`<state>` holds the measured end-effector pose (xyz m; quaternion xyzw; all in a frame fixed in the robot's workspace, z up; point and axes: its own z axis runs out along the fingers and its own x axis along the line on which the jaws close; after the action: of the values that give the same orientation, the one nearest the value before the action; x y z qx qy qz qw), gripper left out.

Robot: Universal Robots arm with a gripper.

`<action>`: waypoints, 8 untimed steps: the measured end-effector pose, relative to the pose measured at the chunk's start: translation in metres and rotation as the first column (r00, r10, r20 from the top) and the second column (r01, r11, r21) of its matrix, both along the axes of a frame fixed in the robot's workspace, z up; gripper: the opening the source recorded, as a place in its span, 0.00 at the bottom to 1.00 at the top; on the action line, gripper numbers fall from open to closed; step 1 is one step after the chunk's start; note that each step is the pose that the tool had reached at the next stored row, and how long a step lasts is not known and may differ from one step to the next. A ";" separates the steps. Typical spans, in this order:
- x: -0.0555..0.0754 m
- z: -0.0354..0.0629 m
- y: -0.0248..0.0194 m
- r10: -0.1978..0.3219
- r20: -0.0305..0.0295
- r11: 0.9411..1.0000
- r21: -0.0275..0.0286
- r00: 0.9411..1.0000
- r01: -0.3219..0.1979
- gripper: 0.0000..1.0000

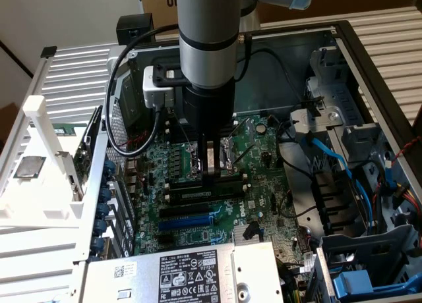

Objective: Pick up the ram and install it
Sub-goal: 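Press down the ram until it locks into place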

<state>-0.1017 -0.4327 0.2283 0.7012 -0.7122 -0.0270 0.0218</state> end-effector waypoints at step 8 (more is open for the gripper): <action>0.000 -0.0002 0.0000 0.000 0.000 1.000 0.000 1.000 0.000 0.10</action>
<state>-0.1018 -0.4328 0.2281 0.7012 -0.7121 -0.0269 0.0219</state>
